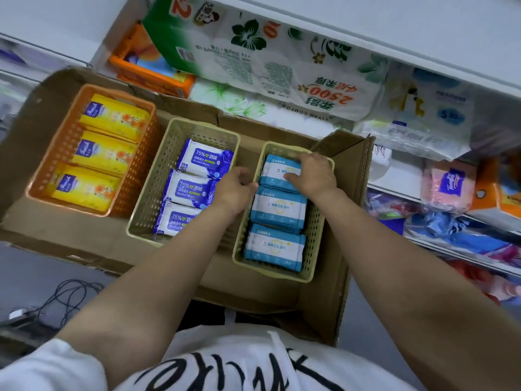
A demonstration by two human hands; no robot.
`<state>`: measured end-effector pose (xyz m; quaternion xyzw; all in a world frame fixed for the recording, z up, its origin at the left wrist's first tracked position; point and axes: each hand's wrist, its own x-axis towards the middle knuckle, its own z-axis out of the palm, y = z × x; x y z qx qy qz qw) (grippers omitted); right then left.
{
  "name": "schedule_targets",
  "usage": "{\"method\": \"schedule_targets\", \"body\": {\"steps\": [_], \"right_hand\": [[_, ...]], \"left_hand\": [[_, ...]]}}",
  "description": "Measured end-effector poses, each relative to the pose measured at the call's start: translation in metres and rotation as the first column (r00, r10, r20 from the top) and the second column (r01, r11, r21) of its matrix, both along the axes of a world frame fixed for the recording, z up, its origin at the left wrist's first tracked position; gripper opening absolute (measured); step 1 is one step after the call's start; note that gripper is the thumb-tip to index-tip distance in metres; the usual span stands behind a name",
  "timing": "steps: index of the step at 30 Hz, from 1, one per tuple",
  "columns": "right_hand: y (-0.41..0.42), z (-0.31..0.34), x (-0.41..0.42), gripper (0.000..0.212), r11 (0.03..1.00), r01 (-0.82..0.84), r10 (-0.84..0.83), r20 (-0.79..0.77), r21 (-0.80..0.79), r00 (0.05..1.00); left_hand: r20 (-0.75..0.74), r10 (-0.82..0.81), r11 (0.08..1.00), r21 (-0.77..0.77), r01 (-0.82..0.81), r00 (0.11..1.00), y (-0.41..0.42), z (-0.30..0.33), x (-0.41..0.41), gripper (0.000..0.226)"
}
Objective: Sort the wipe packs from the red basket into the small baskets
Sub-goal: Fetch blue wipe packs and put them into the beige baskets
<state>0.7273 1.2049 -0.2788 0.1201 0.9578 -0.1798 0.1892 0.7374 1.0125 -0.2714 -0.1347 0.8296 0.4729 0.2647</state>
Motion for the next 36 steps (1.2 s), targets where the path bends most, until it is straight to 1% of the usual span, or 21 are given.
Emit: {"method": "schedule_targets", "body": {"steps": [3,5,7,10,13,15,18,20,22,26,31,36], "right_hand": [[-0.001,0.039,-0.015,0.049,0.997,-0.081,0.081,0.042,-0.004,0.996],[-0.009,0.074,-0.025,0.047,0.993,-0.117,0.117,-0.016,0.001,0.993],[-0.025,0.113,-0.034,0.045,0.989,-0.147,0.149,-0.127,0.025,0.981],[-0.064,0.172,-0.039,0.047,0.982,-0.167,0.188,-0.314,0.092,0.931],[-0.12,0.219,-0.032,0.05,0.964,-0.206,0.261,-0.475,0.166,0.84],[-0.166,0.241,-0.023,0.051,0.959,-0.217,0.281,-0.56,0.18,0.779],[-0.245,0.255,-0.008,0.052,0.96,-0.245,0.273,-0.653,0.136,0.706],[-0.301,0.252,-0.002,0.052,0.959,-0.262,0.265,-0.676,0.109,0.687],[-0.355,0.243,0.0,0.051,0.954,-0.291,0.265,-0.679,0.079,0.685],[-0.455,0.216,-0.014,0.048,0.923,-0.383,0.32,-0.646,0.047,0.693],[-0.556,0.192,-0.057,0.045,0.886,-0.463,0.364,-0.611,-0.004,0.703],[-0.641,0.182,-0.133,0.044,0.863,-0.504,0.389,-0.591,-0.034,0.707]], "left_hand": [[-0.105,-0.068,0.997,-0.034,0.064,0.992,-0.02,0.031,-0.016,0.046],[-0.209,-0.093,0.994,-0.072,0.08,0.974,-0.044,0.058,-0.03,0.044],[-0.334,-0.13,0.987,-0.129,0.091,0.933,-0.076,0.088,-0.044,0.044],[-0.514,-0.186,0.972,-0.222,0.08,0.837,-0.135,0.134,-0.056,0.047],[-0.674,-0.2,0.962,-0.275,0.01,0.711,-0.206,0.172,-0.052,0.048],[-0.729,-0.231,0.945,-0.325,-0.028,0.644,-0.26,0.19,-0.042,0.048],[-0.733,-0.3,0.909,-0.414,-0.049,0.611,-0.346,0.205,-0.023,0.048],[-0.718,-0.34,0.881,-0.47,-0.062,0.607,-0.402,0.206,-0.008,0.046],[-0.699,-0.346,0.863,-0.498,-0.079,0.626,-0.457,0.202,0.004,0.043],[-0.654,-0.283,0.853,-0.506,-0.127,0.702,-0.552,0.185,0.009,0.043],[-0.639,-0.205,0.865,-0.472,-0.168,0.741,-0.638,0.165,-0.024,0.044],[-0.633,-0.151,0.853,-0.471,-0.223,0.759,-0.715,0.165,-0.087,0.043]]}}
